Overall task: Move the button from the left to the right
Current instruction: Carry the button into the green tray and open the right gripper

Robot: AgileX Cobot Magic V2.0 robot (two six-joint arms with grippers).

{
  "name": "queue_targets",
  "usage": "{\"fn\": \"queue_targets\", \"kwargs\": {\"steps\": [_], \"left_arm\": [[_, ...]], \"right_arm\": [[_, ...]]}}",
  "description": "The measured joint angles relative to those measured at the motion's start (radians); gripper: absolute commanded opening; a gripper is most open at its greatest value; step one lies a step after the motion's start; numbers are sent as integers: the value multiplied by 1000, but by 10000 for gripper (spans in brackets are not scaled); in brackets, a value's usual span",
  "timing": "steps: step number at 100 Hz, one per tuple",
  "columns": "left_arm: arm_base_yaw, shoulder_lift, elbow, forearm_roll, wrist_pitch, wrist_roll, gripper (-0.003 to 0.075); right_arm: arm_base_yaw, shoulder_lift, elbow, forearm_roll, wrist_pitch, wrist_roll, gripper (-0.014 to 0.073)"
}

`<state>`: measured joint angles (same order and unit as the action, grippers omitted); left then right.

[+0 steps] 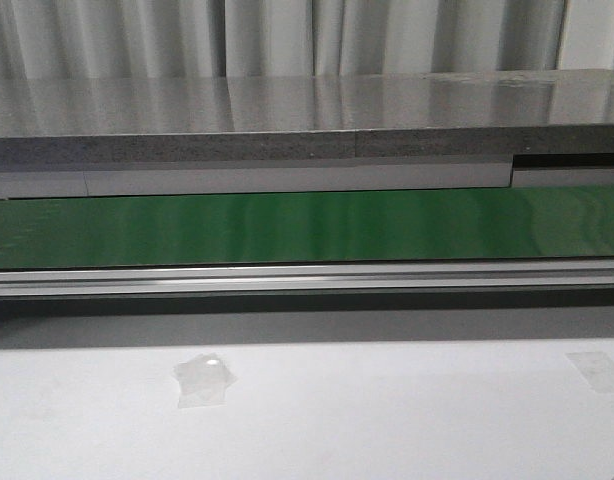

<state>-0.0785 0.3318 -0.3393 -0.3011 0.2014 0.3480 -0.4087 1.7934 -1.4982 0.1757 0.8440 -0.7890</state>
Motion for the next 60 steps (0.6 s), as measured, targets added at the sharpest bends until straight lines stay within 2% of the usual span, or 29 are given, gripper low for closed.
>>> {"fn": "queue_targets", "kwargs": {"steps": [22, 60], "left_arm": [[0, 0, 0, 0, 0, 0, -20], [0, 0, 0, 0, 0, 0, -20]], "right_arm": [[-69, 91, 0, 64, -2, -65, 113], [-81, 216, 0, 54, -2, -70, 113]]}}
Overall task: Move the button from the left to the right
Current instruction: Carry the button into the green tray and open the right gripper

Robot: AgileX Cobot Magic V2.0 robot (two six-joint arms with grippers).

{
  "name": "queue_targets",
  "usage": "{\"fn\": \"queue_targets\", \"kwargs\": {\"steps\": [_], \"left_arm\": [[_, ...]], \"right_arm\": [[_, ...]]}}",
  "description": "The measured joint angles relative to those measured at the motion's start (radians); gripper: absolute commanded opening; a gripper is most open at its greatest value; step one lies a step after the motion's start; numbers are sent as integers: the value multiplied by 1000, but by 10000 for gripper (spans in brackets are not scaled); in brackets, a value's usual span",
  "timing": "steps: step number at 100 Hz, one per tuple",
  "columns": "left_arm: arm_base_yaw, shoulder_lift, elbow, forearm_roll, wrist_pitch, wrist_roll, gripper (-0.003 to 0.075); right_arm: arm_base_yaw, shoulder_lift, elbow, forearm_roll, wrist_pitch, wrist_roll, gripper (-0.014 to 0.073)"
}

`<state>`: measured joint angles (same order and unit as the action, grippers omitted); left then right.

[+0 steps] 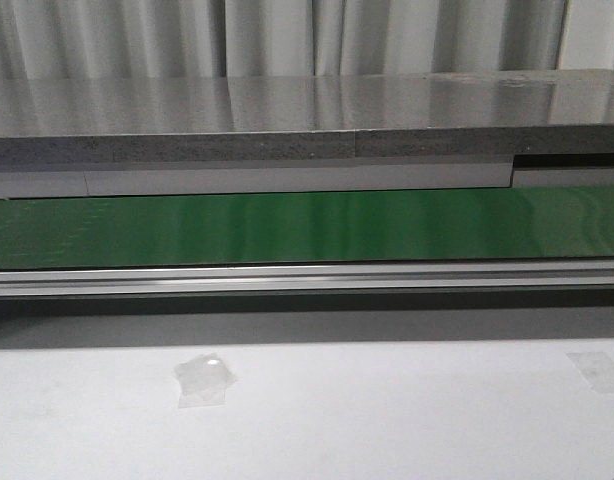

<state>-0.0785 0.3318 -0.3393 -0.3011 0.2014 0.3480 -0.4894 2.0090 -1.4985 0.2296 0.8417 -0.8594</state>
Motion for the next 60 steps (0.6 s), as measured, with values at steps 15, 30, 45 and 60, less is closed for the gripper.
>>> {"fn": "queue_targets", "kwargs": {"steps": [15, 30, 45, 60], "left_arm": [[0, 0, 0, 0, 0, 0, -20], [0, 0, 0, 0, 0, 0, -20], [0, 0, 0, 0, 0, 0, -20], [0, 0, 0, 0, 0, 0, -20]], "right_arm": [[0, 10, -1, -18, 0, 0, 113], [0, 26, -1, -27, 0, 0, 113], [0, 30, -4, -32, 0, 0, 196], [0, 30, -7, -32, -2, 0, 379]]}}
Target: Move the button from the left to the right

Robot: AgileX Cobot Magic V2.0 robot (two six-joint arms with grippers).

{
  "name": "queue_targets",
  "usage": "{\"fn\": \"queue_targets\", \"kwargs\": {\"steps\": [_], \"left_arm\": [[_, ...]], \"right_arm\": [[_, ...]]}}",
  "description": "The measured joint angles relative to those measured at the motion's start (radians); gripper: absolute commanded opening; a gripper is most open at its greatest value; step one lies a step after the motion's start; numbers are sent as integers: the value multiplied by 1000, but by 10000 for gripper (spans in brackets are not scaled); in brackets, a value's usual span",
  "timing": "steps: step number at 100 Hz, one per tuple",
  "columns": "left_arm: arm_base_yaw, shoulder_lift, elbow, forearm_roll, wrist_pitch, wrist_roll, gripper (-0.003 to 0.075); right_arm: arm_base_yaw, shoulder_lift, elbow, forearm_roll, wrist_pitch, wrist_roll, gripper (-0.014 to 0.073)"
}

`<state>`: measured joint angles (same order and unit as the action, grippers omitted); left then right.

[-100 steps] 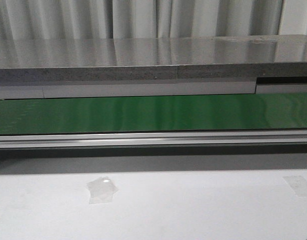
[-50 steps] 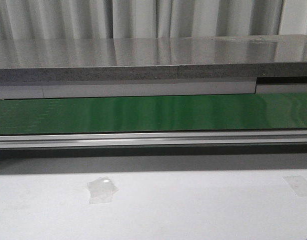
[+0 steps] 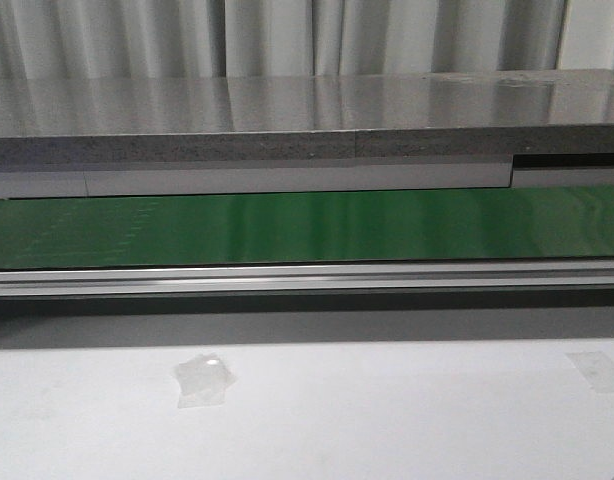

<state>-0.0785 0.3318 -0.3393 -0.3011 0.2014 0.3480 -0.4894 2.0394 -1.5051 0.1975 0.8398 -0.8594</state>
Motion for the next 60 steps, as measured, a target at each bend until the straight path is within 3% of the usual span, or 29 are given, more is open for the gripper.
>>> {"fn": "queue_targets", "kwargs": {"steps": [34, 60], "left_arm": [[0, 0, 0, 0, 0, 0, -20], [0, 0, 0, 0, 0, 0, -20]], "right_arm": [[0, 0, 0, -8, -6, 0, 407], [0, 0, 0, -8, -14, 0, 528]]}}
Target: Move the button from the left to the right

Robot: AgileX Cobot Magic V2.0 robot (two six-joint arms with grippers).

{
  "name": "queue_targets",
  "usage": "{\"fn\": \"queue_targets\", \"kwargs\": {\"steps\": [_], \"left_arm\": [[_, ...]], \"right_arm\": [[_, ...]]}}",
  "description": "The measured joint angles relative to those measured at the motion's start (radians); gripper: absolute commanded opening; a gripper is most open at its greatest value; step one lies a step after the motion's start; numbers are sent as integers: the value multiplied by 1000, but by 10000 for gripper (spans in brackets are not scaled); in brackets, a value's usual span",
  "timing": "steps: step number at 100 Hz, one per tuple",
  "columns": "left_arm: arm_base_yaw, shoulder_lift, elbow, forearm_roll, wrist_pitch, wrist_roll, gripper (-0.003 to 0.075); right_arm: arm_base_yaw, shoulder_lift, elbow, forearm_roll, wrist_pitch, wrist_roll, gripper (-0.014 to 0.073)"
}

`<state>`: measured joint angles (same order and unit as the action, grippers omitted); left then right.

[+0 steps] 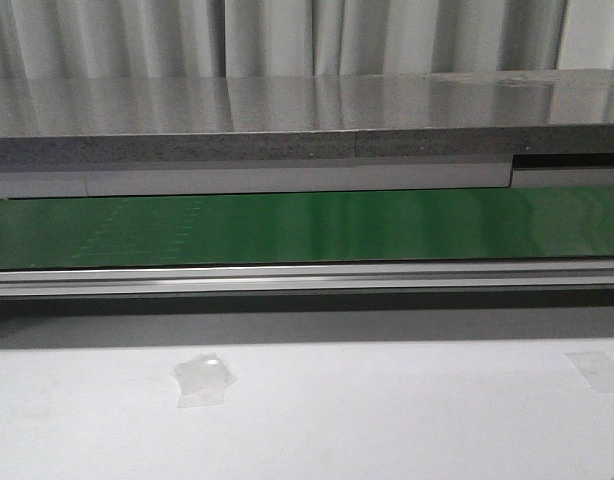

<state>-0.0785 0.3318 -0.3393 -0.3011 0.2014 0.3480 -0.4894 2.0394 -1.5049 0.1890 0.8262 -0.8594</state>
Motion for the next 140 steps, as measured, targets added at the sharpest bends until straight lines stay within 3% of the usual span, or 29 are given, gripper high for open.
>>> {"fn": "queue_targets", "kwargs": {"steps": [53, 67, 88, 140], "left_arm": [[0, 0, 0, 0, 0, 0, -20], [0, 0, 0, 0, 0, 0, -20], [0, 0, 0, 0, 0, 0, -20], [0, 0, 0, 0, 0, 0, -20]], "right_arm": [[0, -74, 0, -17, -22, 17, 528], [0, -127, 0, 87, -27, 48, 521], [9, -230, 0, 327, -27, 57, 435], [322, -466, 0, 382, -19, 141, 434]]}}
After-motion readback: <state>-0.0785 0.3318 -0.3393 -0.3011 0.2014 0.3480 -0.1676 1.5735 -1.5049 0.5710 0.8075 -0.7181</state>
